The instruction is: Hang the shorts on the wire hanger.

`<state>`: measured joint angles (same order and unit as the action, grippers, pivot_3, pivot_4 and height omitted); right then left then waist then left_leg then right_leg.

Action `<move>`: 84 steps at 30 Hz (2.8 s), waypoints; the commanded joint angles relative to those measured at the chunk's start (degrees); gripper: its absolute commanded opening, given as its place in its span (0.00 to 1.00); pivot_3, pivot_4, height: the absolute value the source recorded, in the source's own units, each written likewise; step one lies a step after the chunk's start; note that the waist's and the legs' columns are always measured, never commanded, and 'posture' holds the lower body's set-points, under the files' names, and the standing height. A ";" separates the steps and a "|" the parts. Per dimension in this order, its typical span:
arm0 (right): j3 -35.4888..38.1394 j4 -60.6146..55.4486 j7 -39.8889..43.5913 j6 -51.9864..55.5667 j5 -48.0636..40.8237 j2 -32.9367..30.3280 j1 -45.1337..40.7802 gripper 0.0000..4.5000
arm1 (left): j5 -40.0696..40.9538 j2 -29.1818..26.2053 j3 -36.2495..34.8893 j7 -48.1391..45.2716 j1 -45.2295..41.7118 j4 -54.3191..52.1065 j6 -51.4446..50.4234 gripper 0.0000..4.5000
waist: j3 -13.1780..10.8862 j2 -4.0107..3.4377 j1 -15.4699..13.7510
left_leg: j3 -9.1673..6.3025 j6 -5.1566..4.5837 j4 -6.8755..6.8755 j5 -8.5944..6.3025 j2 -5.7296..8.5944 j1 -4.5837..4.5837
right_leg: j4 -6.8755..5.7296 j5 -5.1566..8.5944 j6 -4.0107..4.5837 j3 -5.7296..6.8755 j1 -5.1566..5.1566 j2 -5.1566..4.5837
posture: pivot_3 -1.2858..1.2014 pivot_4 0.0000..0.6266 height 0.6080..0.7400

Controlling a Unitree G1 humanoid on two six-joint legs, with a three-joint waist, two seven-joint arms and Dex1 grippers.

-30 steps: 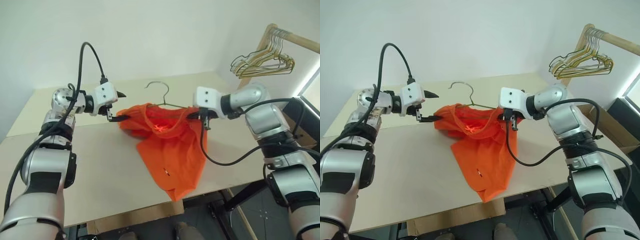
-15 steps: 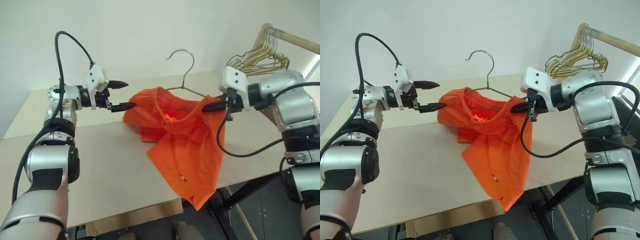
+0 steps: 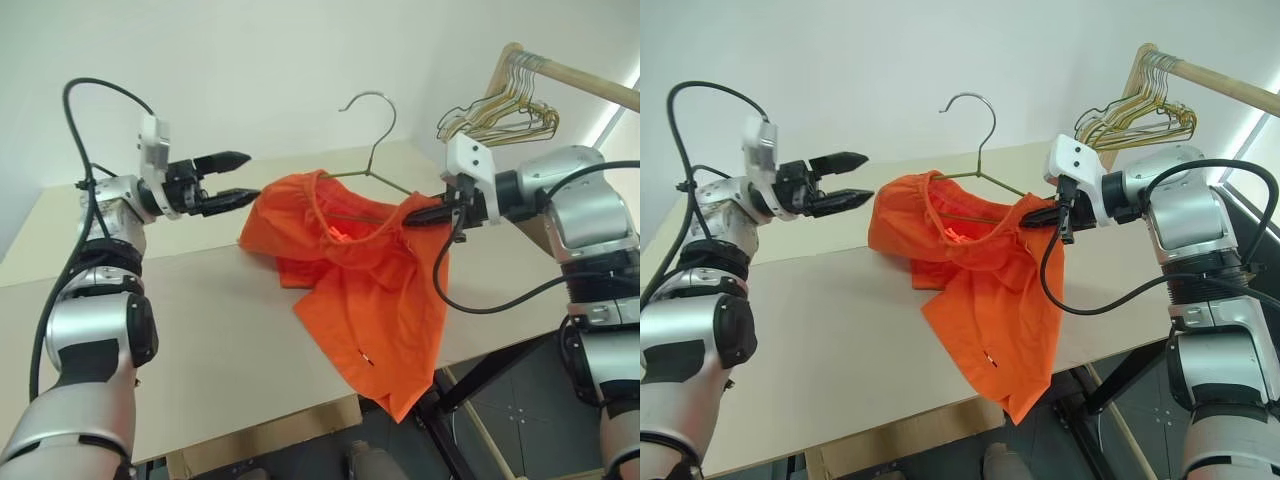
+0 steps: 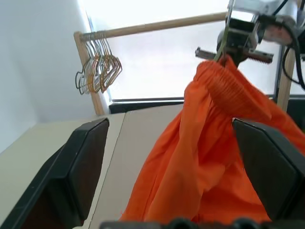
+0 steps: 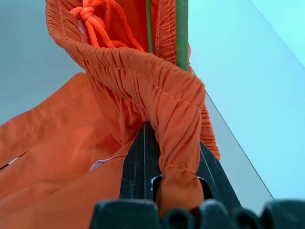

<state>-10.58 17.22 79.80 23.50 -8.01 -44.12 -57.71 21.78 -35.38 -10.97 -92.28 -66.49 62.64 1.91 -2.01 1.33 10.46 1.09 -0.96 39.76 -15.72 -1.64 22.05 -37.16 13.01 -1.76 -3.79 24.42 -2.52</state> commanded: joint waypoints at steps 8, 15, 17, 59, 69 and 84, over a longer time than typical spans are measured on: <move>3.44 -6.56 -3.57 6.74 -2.44 -1.04 1.15 0.00 | 6.43 -2.02 2.32 0.39 4.65 -7.65 1.92 0.99 | -0.01 -0.02 -0.23 | -0.03 0.01 0.02 0.00 0.01 0.00 | -0.02 -0.01 0.01 0.00 -0.01 -0.05 | 0.47 0.00 1.00; 8.14 -18.73 -17.47 27.39 -1.16 -4.28 6.22 0.00 | 6.81 0.56 0.53 4.80 12.63 -19.91 2.14 0.99 | 0.00 -0.03 -0.68 | -0.04 0.01 0.00 0.00 0.00 0.04 | 0.00 -0.01 0.01 0.02 0.01 -0.09 | 0.45 0.00 1.00; 10.83 -23.52 -22.39 32.78 -1.19 -4.62 8.87 0.00 | 9.10 1.26 -0.62 6.69 15.88 -27.07 -1.00 0.99 | 0.00 -0.03 -0.71 | -0.04 0.01 0.00 0.00 -0.06 0.10 | -0.01 -0.01 0.01 0.02 0.04 -0.11 | 0.45 0.00 1.00; 39.99 41.65 -99.14 15.44 6.68 4.97 -20.63 0.00 | 18.74 9.34 -4.61 23.79 31.30 -56.70 -9.89 0.99 | 0.03 -0.53 4.52 | 0.33 0.00 -0.33 0.01 0.12 -0.42 | 0.25 -0.06 -0.11 -0.55 -0.30 -0.06 | 0.46 0.00 1.00; 41.08 52.06 -98.15 12.25 1.35 0.22 -23.97 0.00 | 17.97 10.10 -3.38 23.61 31.08 -56.12 -9.12 0.99 | 0.02 -0.55 4.45 | 0.64 0.00 -0.80 0.01 0.21 -0.70 | 0.46 -0.05 -0.14 -0.93 -0.41 -0.06 | 0.45 0.00 1.00; 46.43 57.50 -98.51 10.24 -6.99 -3.47 -23.82 0.00 | 17.79 10.77 -2.12 24.31 32.86 -57.91 -8.93 0.99 | 0.02 -0.54 4.52 | 1.20 -0.01 -0.94 0.01 0.27 -0.81 | 0.47 -0.04 -0.34 -1.55 -0.45 -0.04 | 0.46 0.00 1.00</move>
<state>35.04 75.84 -18.34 35.71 -13.52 -46.67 -79.59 39.58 -24.37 -12.84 -68.36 -33.20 7.21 -7.79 -1.99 0.79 14.98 2.32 -0.97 38.82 -15.72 -1.37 21.24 -36.69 12.96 -2.12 -5.37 23.97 -2.56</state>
